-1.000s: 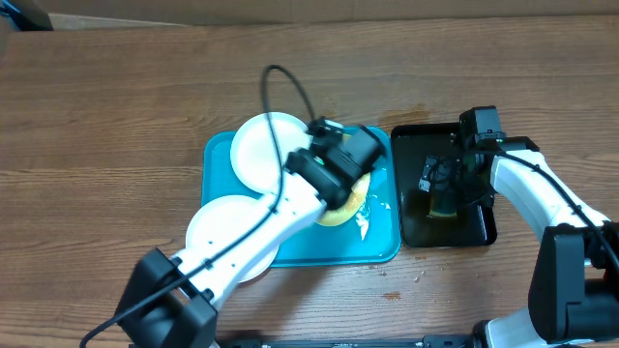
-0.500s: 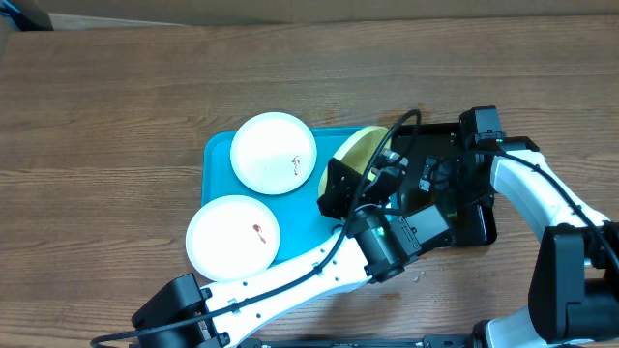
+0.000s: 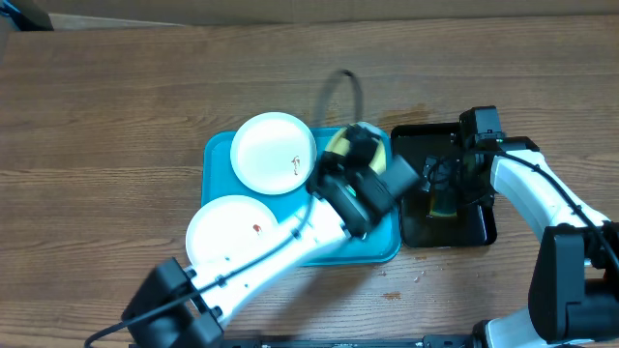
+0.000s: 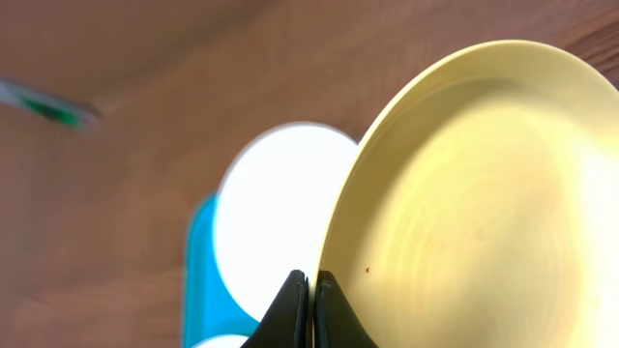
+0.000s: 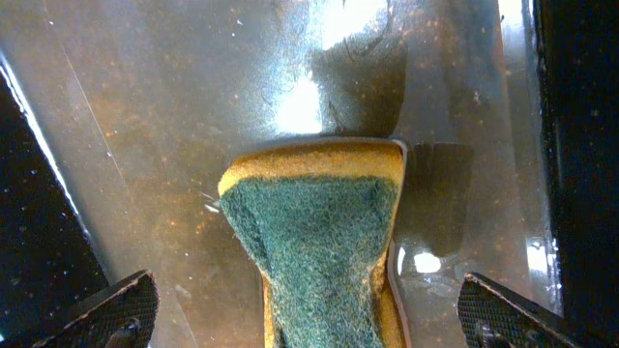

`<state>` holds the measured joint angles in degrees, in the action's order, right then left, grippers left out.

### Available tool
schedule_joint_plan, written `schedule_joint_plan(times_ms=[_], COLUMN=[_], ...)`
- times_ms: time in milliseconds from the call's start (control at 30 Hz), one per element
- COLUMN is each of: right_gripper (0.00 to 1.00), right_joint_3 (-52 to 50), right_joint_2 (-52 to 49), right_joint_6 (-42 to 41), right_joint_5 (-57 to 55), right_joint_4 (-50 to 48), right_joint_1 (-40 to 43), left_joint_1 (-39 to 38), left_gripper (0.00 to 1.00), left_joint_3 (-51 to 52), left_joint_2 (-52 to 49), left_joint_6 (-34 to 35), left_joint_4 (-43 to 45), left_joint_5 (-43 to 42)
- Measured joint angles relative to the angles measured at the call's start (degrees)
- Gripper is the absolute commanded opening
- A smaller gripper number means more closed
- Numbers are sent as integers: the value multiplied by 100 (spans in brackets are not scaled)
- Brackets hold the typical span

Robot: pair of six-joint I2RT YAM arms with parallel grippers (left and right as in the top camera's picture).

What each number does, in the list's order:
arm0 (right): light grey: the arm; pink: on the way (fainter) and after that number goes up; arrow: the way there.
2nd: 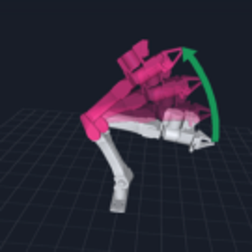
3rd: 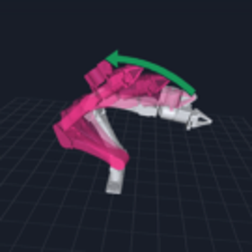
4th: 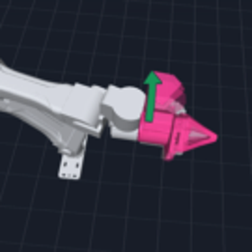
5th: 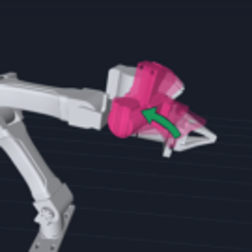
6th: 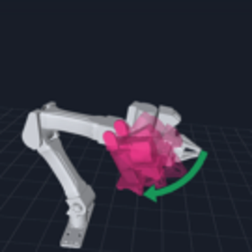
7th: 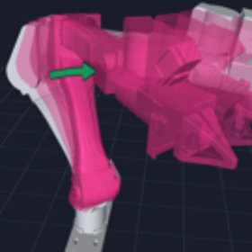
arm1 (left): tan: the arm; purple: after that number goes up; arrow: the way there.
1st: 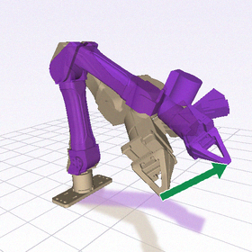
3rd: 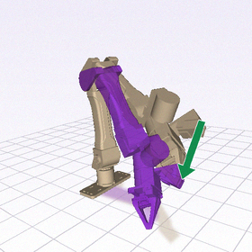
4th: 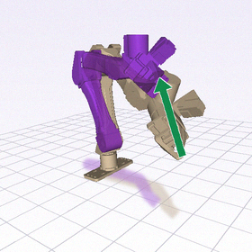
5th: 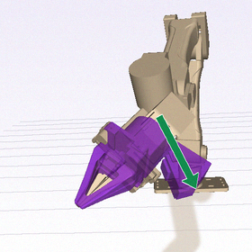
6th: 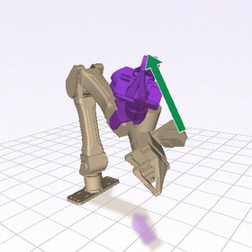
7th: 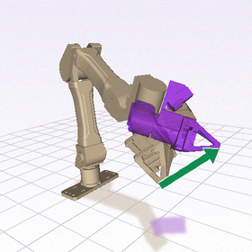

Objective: Clean dirty plates on tray and stack at the side
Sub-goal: 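Lift the yellow plate with the left gripper and place it left of tray, then move left gripper to the upper white plate rim and grip it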

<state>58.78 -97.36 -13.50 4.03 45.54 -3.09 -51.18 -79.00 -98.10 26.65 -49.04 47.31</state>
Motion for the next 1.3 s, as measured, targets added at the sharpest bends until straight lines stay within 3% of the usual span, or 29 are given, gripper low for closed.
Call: schedule_joint_plan(times_ms=[200, 367, 500, 667, 833, 1167, 1200, 1233, 1300], right_gripper=[100, 100, 100, 100, 100, 100, 100, 100, 100], right_joint_3=[0, 0, 0, 0, 0, 0, 0, 0, 0], right_joint_2=[0, 0, 0, 0, 0, 0, 0, 0, 0], right_joint_6=[2, 4, 2, 4, 4, 2, 2, 0, 2], right_joint_5=[0, 0, 0, 2, 0, 2, 0, 2, 0], right_joint_4=[0, 2, 2, 4, 2, 2, 4, 2, 2], right_joint_1=[0, 0, 0, 0, 0, 0, 0, 0, 0], left_joint_1=[1792, 3921, 5619, 7414, 8360, 8721, 8719, 8717, 8717], left_gripper=[4, 4, 4, 4, 4, 4, 7, 20, 67], left_joint_3=[-101, -184, -192, -195, -205, -216, -214, -214, -214], left_joint_2=[37, 44, 46, 44, -138, -1443, -1521, -1572, -1596], left_joint_6=[-282, -546, -601, -632, -916, -1318, -1340, -1366, -1462], left_joint_4=[68, 295, 455, 505, 748, 1130, 1141, 1143, 1145], left_joint_5=[-2149, -4301, -5412, -5619, -5418, -5327, -5329, -5329, -5329])
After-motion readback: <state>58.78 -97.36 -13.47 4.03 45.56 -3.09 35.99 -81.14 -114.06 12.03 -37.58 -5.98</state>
